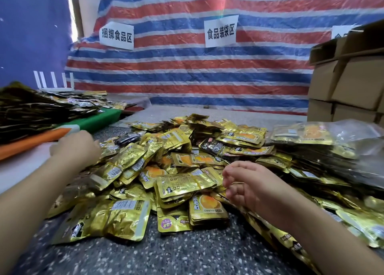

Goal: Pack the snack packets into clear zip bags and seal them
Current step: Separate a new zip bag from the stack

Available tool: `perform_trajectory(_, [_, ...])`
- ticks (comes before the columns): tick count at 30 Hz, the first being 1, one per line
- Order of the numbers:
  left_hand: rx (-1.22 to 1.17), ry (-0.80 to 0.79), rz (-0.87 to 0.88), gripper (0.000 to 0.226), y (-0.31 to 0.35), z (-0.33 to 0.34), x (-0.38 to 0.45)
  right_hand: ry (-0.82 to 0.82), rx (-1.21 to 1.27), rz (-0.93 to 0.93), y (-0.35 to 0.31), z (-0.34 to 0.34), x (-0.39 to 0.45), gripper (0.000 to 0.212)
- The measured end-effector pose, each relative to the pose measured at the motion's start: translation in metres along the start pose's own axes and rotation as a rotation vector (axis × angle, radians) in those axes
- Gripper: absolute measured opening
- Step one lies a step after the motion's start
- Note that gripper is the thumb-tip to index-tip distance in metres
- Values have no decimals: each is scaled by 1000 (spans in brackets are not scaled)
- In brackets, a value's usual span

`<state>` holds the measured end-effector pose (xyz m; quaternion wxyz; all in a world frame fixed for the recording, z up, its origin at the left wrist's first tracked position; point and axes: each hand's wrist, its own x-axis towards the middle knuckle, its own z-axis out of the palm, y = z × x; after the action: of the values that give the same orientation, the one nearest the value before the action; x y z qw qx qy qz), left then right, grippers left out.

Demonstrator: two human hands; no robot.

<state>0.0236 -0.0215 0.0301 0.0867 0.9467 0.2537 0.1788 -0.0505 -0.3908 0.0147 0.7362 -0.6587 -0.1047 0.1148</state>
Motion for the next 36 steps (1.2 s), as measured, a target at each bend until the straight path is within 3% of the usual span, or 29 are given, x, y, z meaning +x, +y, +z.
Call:
perform_trajectory(8, [137,-149,-23,33,-50,16,9,-37,-28,17,8,0,4,17])
perform_trajectory(13, [188,-45,-51,20,-60,25,2,-39,-45,24,8,-1,5,21])
perform_trajectory(18, [277,-98,-55,7,-58,24,6,-40,-45,34,7,0,4,23])
perform_trajectory(22, [229,-98,-68,15,-56,26,9,-29,-49,46,5,1,3,20])
perform_trajectory(29, [422,18,40,5,-54,25,-3,-29,-55,46,3,2,0,18])
perform_trajectory(36, [295,145,40,15,-59,28,2,-32,-61,47,2,1,-1,18])
